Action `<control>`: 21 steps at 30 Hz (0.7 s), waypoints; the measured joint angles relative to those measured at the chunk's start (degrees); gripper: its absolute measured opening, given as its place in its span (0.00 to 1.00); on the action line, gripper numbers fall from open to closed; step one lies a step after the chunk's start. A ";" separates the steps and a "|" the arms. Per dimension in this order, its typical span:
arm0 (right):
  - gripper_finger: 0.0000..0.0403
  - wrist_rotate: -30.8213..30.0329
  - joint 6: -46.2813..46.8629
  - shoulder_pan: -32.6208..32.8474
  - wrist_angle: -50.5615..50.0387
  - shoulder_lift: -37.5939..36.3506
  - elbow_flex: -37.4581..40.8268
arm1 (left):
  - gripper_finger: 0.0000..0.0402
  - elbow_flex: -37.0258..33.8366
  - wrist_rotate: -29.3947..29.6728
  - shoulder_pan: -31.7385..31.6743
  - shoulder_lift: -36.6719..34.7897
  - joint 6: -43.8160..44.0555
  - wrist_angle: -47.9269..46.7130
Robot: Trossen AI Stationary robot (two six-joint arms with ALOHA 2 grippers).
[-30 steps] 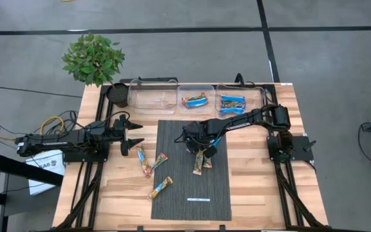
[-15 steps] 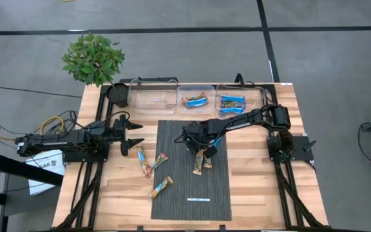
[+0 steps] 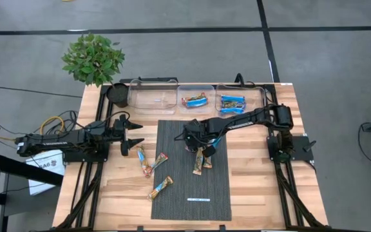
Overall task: Pick and place Granola Bars by type
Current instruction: Put the top red granola bar into the white bin
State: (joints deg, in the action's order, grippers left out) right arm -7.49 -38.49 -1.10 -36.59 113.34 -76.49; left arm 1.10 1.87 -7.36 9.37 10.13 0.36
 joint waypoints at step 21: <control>0.03 -0.04 2.56 -0.28 1.61 -8.01 0.00 | 0.79 0.00 0.00 0.00 0.02 0.00 -0.02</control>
State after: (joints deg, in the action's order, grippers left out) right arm -7.53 -35.92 -1.39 -34.98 105.32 -76.49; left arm 1.10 1.87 -7.36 9.39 10.13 0.34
